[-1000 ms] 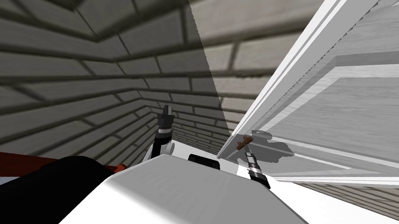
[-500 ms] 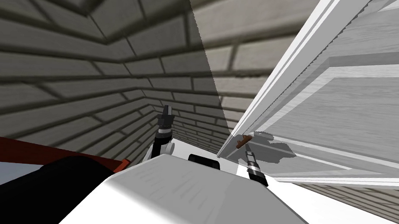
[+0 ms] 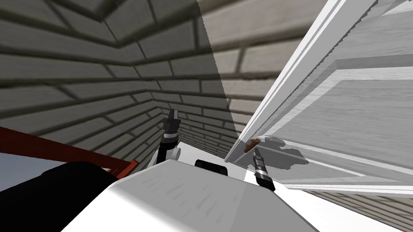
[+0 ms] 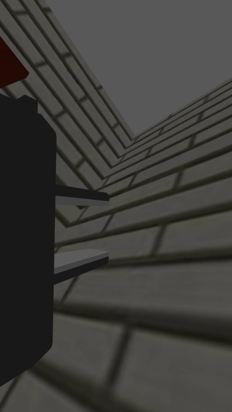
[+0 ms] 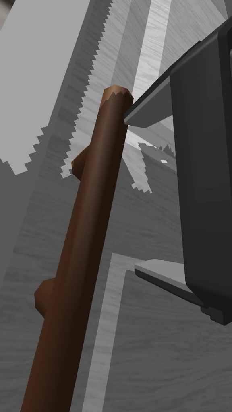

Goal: Pull the door open

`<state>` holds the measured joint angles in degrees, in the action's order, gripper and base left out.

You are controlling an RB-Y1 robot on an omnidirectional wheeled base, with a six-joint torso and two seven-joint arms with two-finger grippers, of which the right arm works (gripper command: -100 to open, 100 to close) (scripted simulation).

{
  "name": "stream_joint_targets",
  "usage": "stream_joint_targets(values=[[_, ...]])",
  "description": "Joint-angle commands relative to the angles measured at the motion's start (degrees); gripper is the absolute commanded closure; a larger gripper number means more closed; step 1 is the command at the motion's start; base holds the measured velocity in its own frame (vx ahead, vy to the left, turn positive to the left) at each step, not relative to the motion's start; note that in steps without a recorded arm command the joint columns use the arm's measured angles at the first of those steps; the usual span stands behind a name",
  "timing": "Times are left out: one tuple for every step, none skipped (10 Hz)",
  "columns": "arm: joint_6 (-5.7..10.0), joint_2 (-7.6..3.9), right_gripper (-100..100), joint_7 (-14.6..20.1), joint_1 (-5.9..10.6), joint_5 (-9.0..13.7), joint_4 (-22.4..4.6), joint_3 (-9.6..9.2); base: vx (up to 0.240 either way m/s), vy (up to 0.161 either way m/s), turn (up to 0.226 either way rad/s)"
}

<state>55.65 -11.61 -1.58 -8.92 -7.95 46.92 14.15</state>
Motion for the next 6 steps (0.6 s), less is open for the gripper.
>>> stream_joint_targets(values=[[-0.35,0.27,-100,2.9,0.44,1.1,-0.2,-0.23,-0.053,-0.013,0.057],[-0.35,0.27,-100,3.2,0.44,1.1,-0.2,-0.23,-0.043,-0.013,0.030],[-0.69,0.48,-100,5.5,0.87,2.0,-0.4,-0.43,-0.045,-0.012,0.047],[-1.03,0.70,-100,6.9,1.30,2.9,-0.6,-0.63,-0.068,-0.027,0.084],[-1.03,0.70,-100,7.9,1.30,2.9,-0.6,-0.63,-0.056,-0.022,0.038],[-1.37,0.92,-100,9.9,1.74,3.9,-0.8,-0.84,-0.058,-0.022,0.057]])
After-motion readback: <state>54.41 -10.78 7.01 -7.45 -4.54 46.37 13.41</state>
